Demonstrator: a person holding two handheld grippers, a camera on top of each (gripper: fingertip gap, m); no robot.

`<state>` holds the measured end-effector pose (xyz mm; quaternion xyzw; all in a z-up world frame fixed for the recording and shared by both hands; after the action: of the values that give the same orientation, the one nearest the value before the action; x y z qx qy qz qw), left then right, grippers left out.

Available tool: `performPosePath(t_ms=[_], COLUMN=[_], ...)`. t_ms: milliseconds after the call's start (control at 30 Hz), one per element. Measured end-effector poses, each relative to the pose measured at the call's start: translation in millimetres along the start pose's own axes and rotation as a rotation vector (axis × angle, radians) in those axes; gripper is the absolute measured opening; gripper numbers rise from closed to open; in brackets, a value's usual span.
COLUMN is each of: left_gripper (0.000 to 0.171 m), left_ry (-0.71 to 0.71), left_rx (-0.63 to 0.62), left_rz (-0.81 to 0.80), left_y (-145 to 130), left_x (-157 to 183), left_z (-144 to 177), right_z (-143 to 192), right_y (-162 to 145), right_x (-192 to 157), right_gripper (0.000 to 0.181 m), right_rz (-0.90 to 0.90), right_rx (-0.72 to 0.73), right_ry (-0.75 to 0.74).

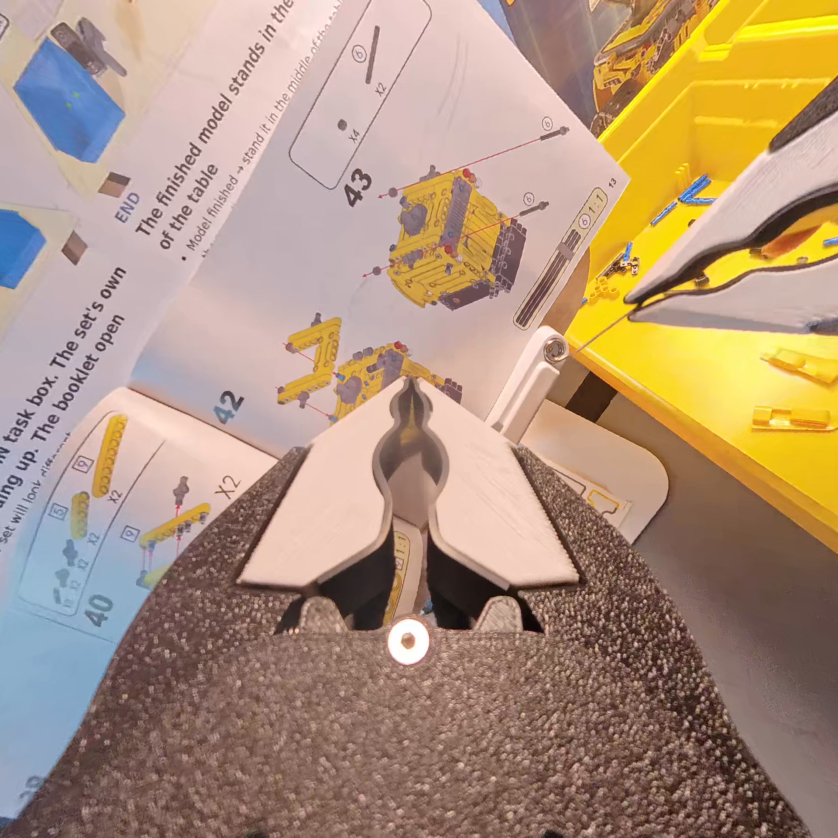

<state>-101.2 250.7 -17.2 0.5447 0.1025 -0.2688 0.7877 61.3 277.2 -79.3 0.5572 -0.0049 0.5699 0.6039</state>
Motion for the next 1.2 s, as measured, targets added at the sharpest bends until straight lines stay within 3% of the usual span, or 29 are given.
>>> performPosePath(t_ms=[133,300,467,567,700,767,867,967,1067,1200], left_gripper=[0.000,0.000,0.000,0.000,0.001,0.002,0.013,0.014,0.014,0.013], left_ry=[-0.010,-0.017,-0.048,-0.033,-0.019,-0.057,-0.096,-0.094,-0.069,-0.017], left_rx=[-0.008,-0.009,0.002,0.012,0.030,0.049,0.139,0.203,0.210,0.144], left_rz=[0.025,0.029,0.060,0.032,-0.003,0.026,0.055,0.146,0.217,0.232], left_y=[1.0,1.0,0.2,-1.0,-2.6,-3.5,-6.8,-14.4,-29.9,-54.7], left_x=[-1.0,-1.5,-3.4,-2.0,-0.8,-3.4,-8.1,-15.9,-26.4,-41.7], left_z=[-0.5,0.1,0.8,1.5,2.3,5.8,17.5,37.1,54.6,58.3], right_z=[13.1,11.7,7.1,-4.5,-4.1,5.1,13.4,6.9,-3.0,-14.7], right_y=[12.0,22.7,38.4,50.0,56.6,50.6,38.4,30.7,33.2,49.2], right_x=[4.6,-6.2,-2.0,6.5,12.6,16.2,24.1,30.7,37.7,35.7], right_gripper=[0.002,0.001,0.002,0.003,0.013,0.036,0.039,0.043,0.038,0.002], right_rz=[0.178,0.570,0.756,0.772,0.622,0.405,0.018,-0.267,-0.370,-0.280], right_rx=[-0.014,-0.102,-0.121,-0.113,-0.071,0.006,0.125,0.217,0.272,0.263], right_ry=[-0.177,-0.374,-0.443,-0.414,-0.348,-0.292,-0.144,0.024,0.074,0.036])
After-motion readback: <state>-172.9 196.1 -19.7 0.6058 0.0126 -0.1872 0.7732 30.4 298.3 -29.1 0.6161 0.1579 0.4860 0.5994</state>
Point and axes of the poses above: each gripper's, where its closed fingertips meet, z back along the fingers, y out of its top, x = y × z across the jaws, the point moved 10 cm from there along z, back along the fingers, and after that the axes turned 12 degrees about z, right-handed, at the moved point
